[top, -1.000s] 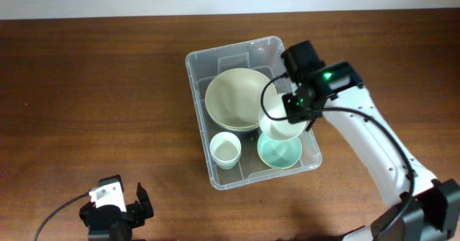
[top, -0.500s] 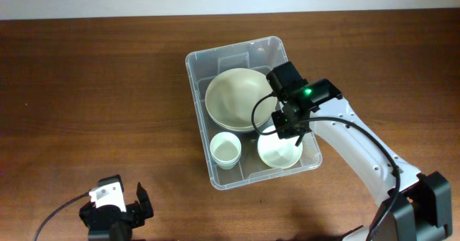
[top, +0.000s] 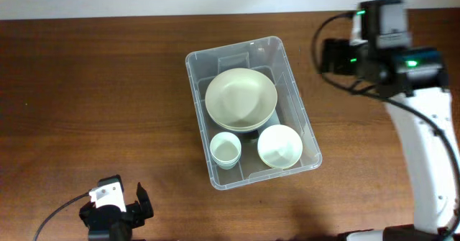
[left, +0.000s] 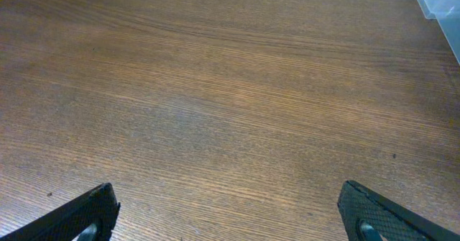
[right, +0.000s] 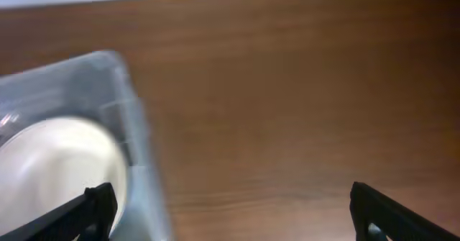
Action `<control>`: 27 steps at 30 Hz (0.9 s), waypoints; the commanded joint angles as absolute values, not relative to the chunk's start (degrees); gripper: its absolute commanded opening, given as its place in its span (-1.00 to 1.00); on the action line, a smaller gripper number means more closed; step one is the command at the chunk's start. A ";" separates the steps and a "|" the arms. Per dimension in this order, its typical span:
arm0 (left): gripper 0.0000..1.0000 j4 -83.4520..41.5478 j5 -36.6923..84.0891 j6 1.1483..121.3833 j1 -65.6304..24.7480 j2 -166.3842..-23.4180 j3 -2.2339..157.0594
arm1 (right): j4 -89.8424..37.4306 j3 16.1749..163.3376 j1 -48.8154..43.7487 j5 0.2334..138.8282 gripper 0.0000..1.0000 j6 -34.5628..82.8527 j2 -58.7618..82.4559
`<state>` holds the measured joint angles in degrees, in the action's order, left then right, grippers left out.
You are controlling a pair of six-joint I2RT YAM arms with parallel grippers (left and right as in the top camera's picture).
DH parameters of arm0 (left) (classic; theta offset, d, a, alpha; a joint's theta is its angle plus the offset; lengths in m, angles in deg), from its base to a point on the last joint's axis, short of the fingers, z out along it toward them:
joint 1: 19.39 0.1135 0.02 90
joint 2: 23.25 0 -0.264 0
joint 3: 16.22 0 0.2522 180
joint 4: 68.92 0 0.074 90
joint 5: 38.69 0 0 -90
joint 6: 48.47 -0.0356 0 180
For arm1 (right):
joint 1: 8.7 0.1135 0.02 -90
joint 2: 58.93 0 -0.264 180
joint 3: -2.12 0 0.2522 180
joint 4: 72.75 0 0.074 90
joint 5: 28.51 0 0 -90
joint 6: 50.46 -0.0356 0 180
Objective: Pack container
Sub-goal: 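Open the right gripper and withdraw it from the container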
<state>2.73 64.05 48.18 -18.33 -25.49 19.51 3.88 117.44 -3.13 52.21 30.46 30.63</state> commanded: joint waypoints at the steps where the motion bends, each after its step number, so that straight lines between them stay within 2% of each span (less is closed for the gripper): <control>1: 1.00 2.84 64.64 48.29 -18.20 -25.12 20.19 | 4.21 118.16 -7.70 51.62 0.98 30.05 30.81; 18: 0.99 2.84 64.66 48.29 -18.20 -25.12 20.19 | 3.07 118.16 -10.72 47.86 0.98 32.10 31.44; 23: 0.99 2.84 64.64 48.29 -18.20 -25.10 20.19 | -8.25 118.05 -10.22 57.19 0.98 31.95 29.93; 27: 1.00 2.84 64.64 48.29 -18.20 -25.12 20.19 | -25.63 118.05 -8.97 59.92 0.98 32.08 17.26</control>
<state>2.71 64.05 48.21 -18.33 -25.49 19.51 -18.35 116.96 -9.93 57.00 31.99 28.91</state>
